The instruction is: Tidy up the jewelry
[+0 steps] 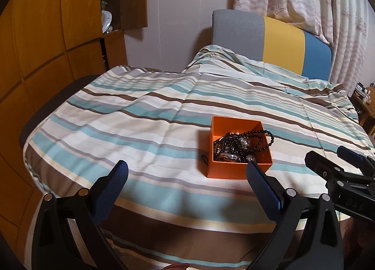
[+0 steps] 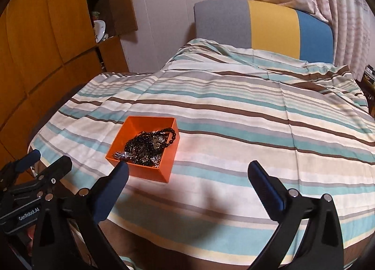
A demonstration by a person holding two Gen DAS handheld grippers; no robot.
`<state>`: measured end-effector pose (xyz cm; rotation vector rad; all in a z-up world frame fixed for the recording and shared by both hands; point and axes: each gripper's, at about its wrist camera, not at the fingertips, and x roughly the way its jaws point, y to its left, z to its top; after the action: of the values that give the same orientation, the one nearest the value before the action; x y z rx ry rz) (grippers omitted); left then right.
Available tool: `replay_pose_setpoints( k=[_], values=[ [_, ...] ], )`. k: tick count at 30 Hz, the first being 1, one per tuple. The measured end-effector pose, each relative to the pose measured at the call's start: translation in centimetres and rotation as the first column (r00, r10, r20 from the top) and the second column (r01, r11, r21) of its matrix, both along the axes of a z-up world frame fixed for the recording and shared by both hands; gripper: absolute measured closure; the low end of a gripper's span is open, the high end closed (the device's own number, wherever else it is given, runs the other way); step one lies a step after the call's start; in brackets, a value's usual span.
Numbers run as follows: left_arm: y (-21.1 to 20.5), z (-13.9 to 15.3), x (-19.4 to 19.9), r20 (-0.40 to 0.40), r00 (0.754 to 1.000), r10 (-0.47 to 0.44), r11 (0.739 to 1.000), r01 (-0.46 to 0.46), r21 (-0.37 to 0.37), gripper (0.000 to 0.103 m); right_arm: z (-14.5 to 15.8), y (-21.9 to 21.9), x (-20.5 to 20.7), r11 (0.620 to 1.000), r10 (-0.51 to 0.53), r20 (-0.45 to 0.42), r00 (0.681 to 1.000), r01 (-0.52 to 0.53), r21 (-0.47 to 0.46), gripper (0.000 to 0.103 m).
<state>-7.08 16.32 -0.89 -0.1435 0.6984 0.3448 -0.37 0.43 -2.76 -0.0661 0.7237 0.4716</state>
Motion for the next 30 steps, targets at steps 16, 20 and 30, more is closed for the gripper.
replay_pose_setpoints(
  k=[16,20,30],
  values=[
    [0.49,-0.27,-0.21,-0.001,1.0,0.018,1.0,-0.018,-0.016,0.003,0.05,0.03,-0.24,1.0,0.006,0.006,1.0,-0.006,-0.002,0.002],
    [0.32,-0.39,-0.23,-0.003,1.0,0.012,1.0,-0.012,-0.015,0.003,0.05,0.07,-0.27,1.0,0.008,0.008,1.0,-0.008,-0.001,0.002],
    [0.12,-0.44,-0.2,-0.004,1.0,0.011,1.0,-0.011,-0.011,0.003,0.05,0.08,-0.31,1.0,0.008,0.008,1.0,-0.008,0.001,0.002]
  ],
)
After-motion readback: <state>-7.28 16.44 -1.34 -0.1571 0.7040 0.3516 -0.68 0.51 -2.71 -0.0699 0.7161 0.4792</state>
